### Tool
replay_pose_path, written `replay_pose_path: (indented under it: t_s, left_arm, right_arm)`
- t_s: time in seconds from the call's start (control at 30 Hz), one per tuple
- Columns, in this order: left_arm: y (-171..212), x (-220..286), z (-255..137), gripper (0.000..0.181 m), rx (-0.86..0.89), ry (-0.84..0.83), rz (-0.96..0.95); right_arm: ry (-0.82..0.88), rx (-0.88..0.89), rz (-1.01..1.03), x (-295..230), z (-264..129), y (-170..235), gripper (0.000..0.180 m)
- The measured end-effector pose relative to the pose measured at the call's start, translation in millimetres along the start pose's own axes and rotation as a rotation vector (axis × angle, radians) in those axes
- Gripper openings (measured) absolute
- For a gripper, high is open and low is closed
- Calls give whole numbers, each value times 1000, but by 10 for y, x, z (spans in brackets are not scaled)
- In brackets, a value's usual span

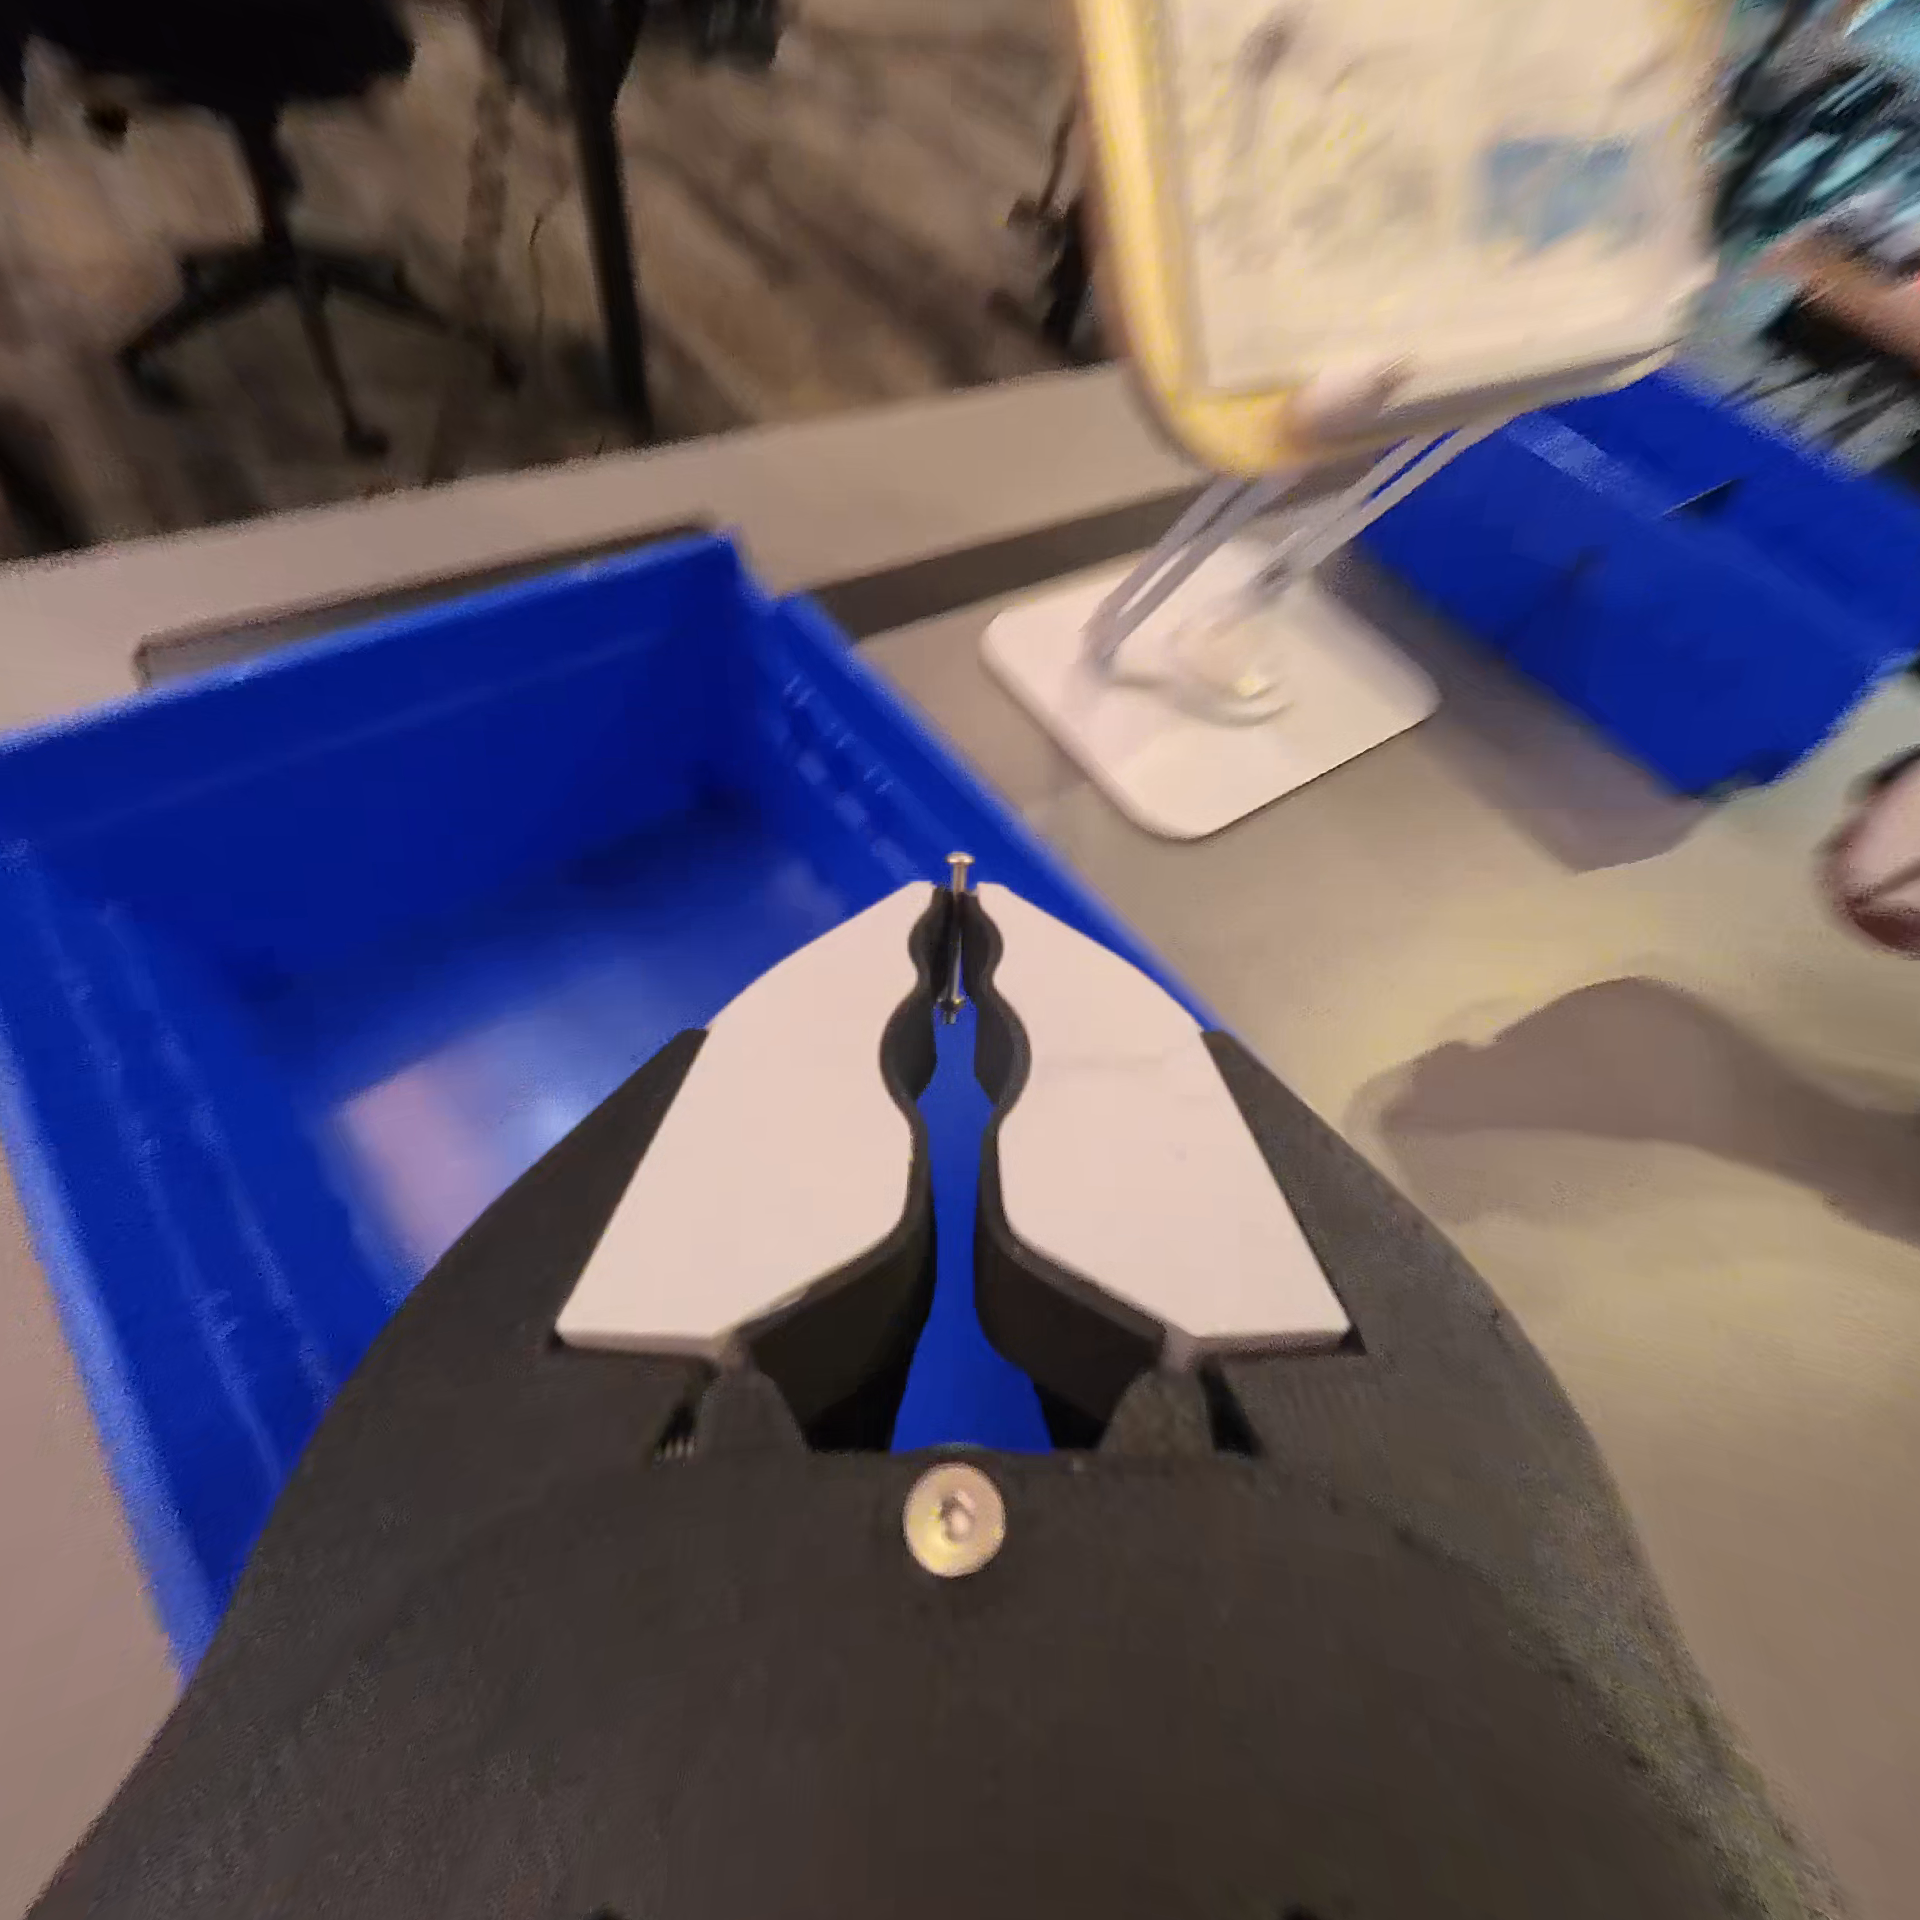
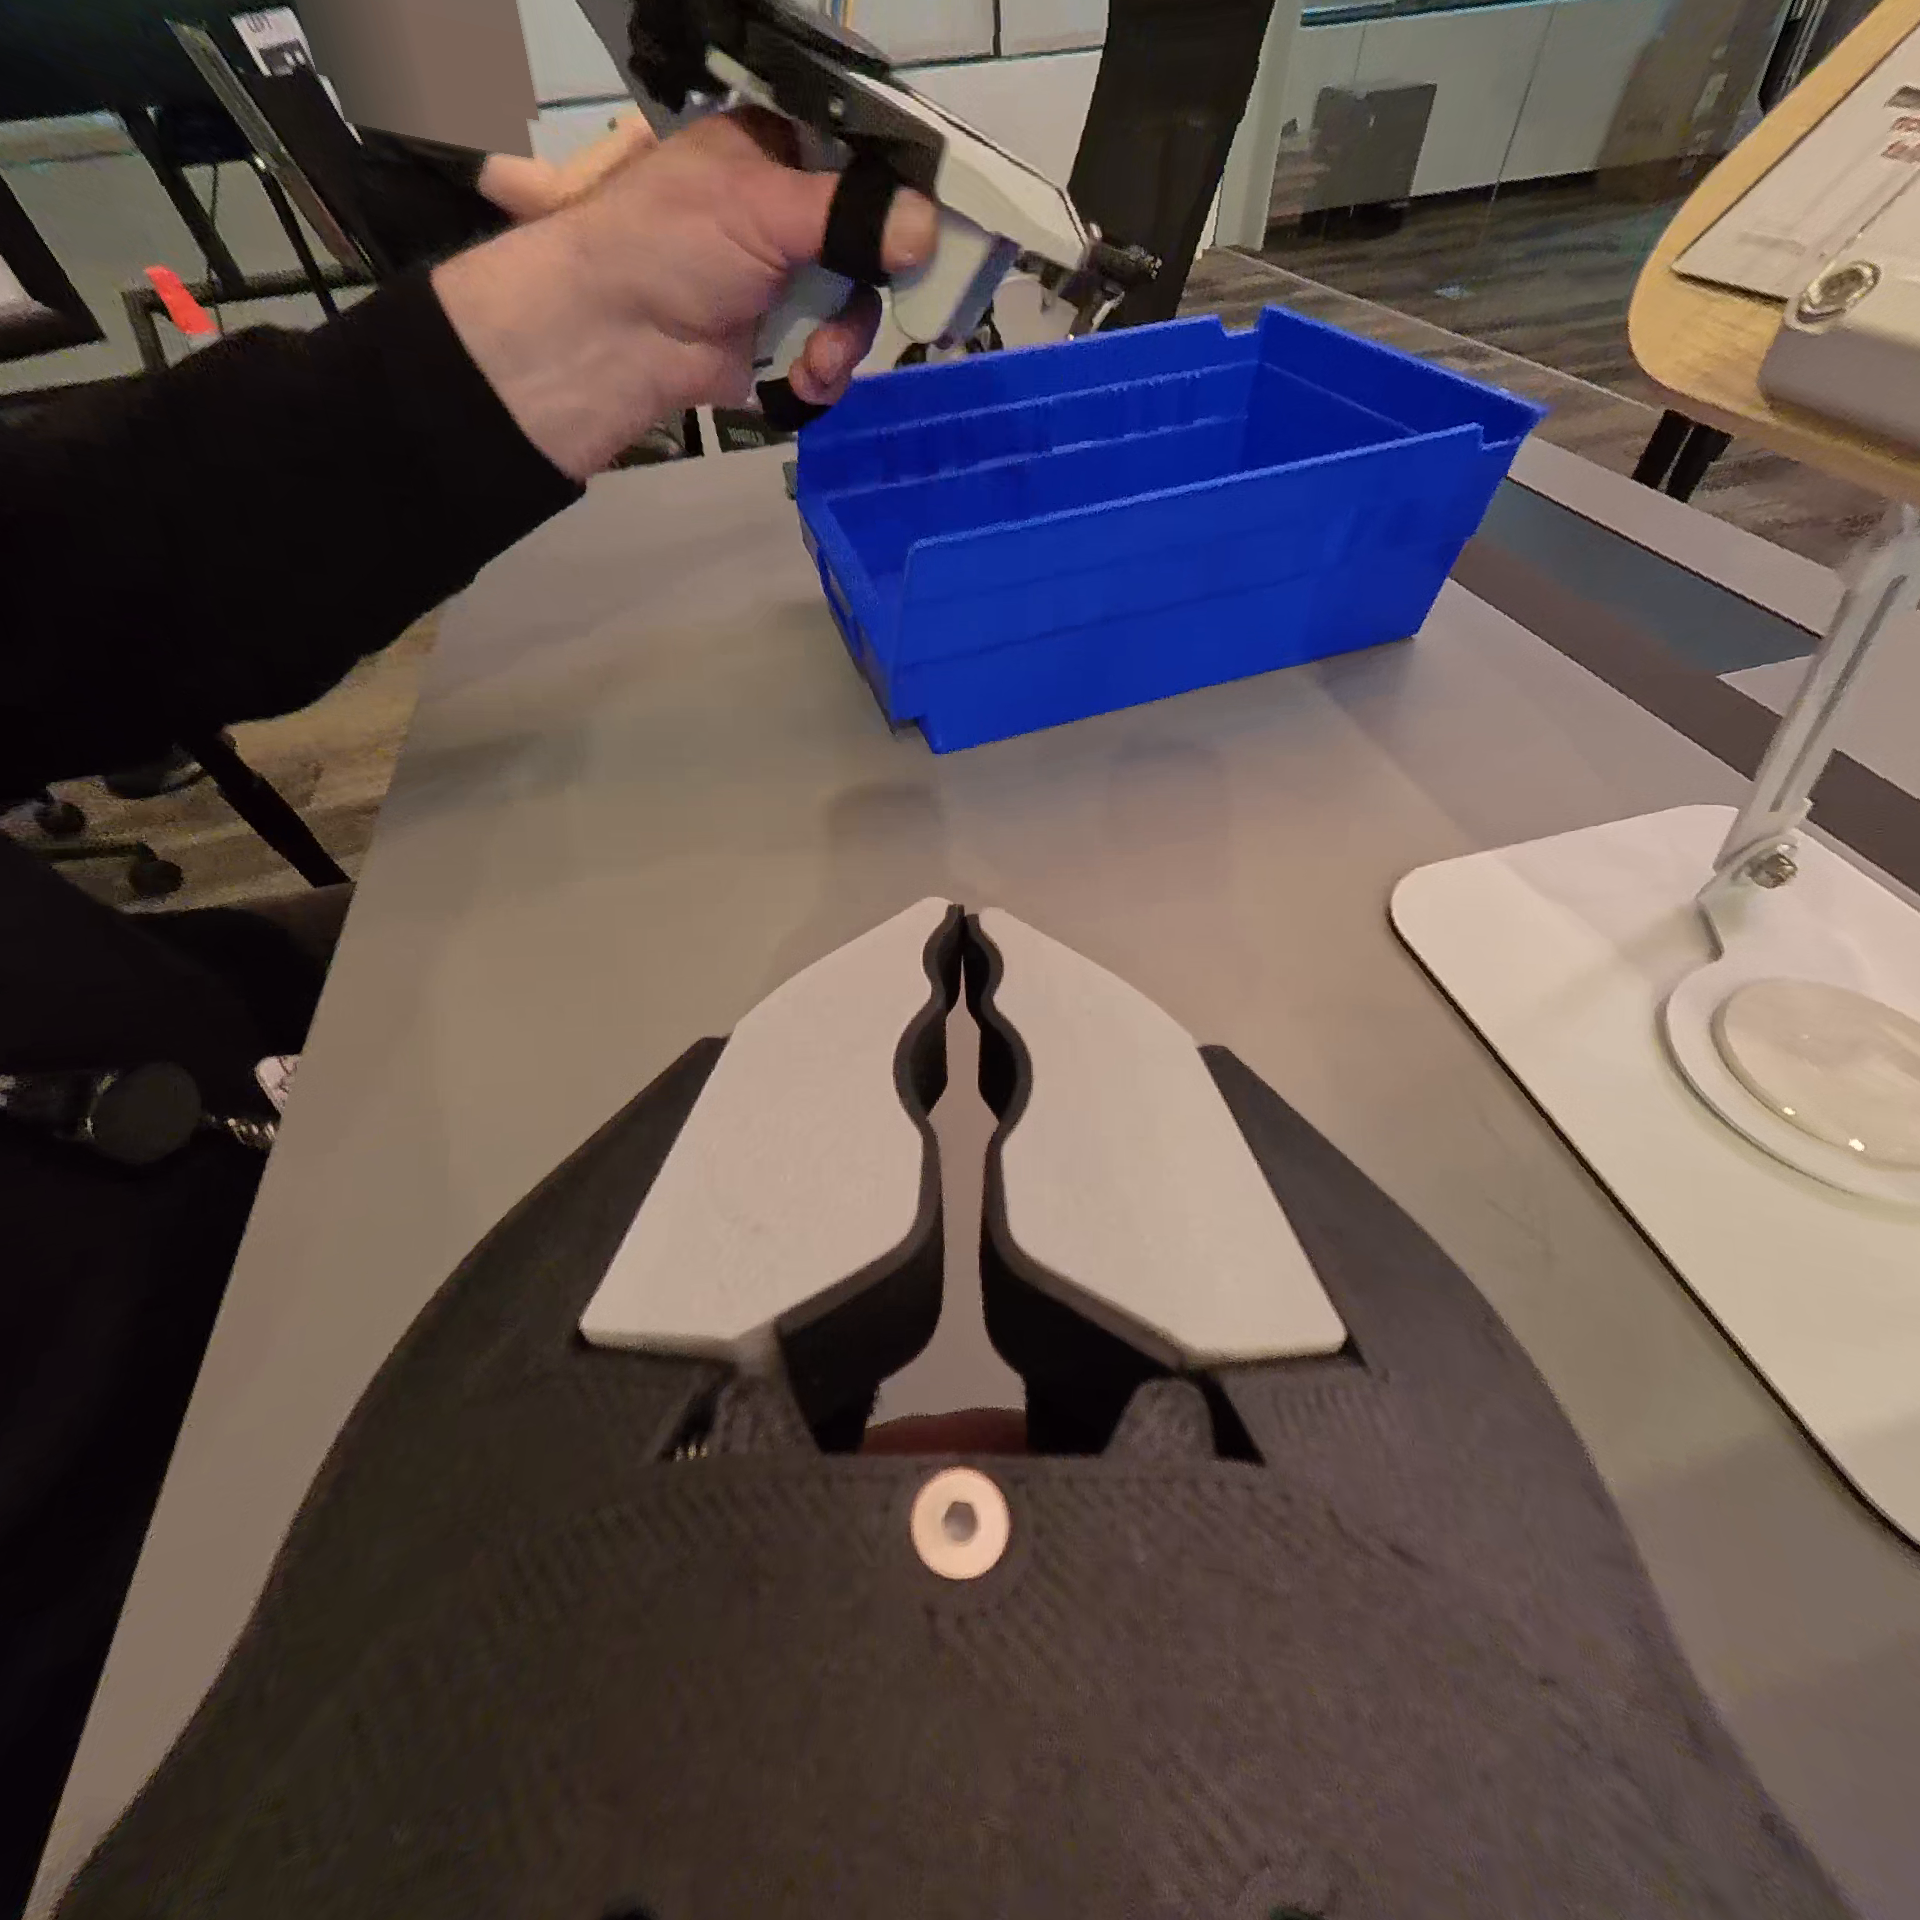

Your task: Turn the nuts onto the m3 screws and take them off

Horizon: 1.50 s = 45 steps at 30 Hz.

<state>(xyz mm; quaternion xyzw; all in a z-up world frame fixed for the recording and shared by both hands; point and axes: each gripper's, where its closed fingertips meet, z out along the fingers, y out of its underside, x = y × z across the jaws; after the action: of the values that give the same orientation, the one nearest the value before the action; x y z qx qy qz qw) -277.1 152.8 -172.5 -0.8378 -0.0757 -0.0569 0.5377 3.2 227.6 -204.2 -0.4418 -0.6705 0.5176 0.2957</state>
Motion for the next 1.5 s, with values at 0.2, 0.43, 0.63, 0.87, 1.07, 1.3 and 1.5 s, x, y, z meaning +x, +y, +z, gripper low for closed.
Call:
replay_pose_path:
  t_s: [0.2, 0.43, 0.63, 0.87, 1.07, 1.3, 1.5]
  left_arm:
    - [-366, 1213, -263, 2, 322, 393, -37]
    - [-307, 2134, -151, 2, 528, 747, -229]
    - [-253, 2387, -94, 2, 607, 895, -290]
    - [-216, 2507, -53, 2, 621, 962, -307]
    - [-183, 2525, -37, 2, 614, 983, -317]
    - [-146, 2542, -51, 2, 610, 1008, -303]
    - [-44, 2532, -2, 27, 517, 908, -134]
  right_arm:
    - [-43, 114, 48, -171, 178, -274, 2]
    - [-157, 235, 150, -369, 466, -567, 19]
    - [-301, 364, 264, -443, 489, -776, 21]
    - [-349, 412, 283, -463, 508, -883, 19]
    - [-358, 416, 246, -512, 502, -907, 4]
    - [-344, 364, 209, -538, 494, -860, 4]
    - [-293, 172, 127, -446, 446, -678, 4]
